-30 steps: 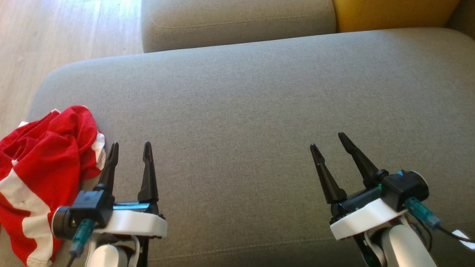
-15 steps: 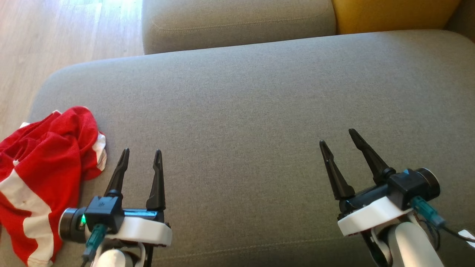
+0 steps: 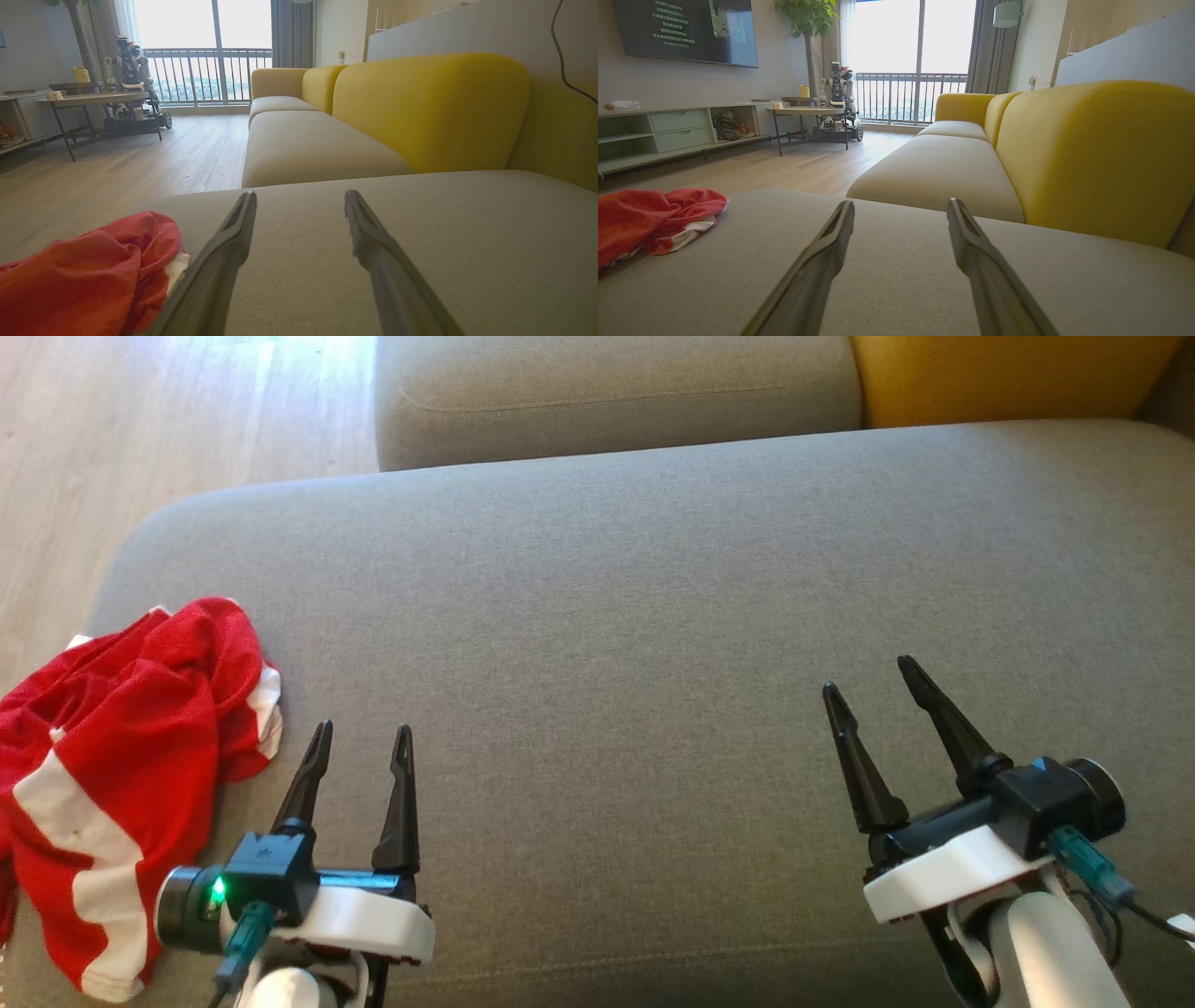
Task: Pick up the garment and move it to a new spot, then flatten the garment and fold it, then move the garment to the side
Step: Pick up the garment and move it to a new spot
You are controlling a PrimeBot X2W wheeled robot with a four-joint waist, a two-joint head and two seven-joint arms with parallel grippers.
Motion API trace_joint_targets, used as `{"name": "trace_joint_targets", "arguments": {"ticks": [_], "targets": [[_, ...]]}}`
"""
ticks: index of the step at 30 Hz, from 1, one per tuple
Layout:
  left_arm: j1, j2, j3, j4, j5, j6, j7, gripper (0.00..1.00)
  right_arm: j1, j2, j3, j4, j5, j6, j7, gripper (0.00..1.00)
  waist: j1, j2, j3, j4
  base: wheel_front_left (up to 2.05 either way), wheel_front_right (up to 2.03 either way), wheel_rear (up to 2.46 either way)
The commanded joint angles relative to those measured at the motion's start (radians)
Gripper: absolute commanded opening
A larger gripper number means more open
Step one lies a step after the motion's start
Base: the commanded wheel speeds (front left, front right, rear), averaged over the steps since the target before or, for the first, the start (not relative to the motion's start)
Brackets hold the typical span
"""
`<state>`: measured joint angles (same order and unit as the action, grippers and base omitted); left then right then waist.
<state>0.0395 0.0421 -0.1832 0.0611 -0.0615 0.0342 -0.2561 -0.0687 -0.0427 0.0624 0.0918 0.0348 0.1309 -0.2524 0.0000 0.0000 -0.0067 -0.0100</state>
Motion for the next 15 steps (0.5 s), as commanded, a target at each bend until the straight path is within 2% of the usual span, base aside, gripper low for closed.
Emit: {"name": "trace_joint_targets", "arguments": {"ticks": [1, 7, 15], "targets": [[-0.034, 0.008, 0.028, -0.028, 0.004, 0.002, -0.006, 1.0, -0.039, -0.008, 0.012, -0.032, -0.004, 0.0, -0.009, 1.0, 0.0, 0.0, -0.002, 0.011, 0.0, 0.0, 0.0], [-0.031, 0.008, 0.032, -0.024, 0.003, 0.015, -0.006, 1.0, -0.024, -0.008, 0.02, -0.032, -0.001, 0.0, -0.009, 1.0, 0.0, 0.0, -0.009, 0.06, 0.0, 0.0, 0.0], [-0.016, 0.008, 0.03, -0.032, 0.002, 0.039, -0.006, 1.0, 0.007, -0.008, 0.001, -0.023, -0.016, 0.0, -0.009, 1.0, 0.0, 0.0, -0.023, 0.162, 0.0, 0.0, 0.0]]}}
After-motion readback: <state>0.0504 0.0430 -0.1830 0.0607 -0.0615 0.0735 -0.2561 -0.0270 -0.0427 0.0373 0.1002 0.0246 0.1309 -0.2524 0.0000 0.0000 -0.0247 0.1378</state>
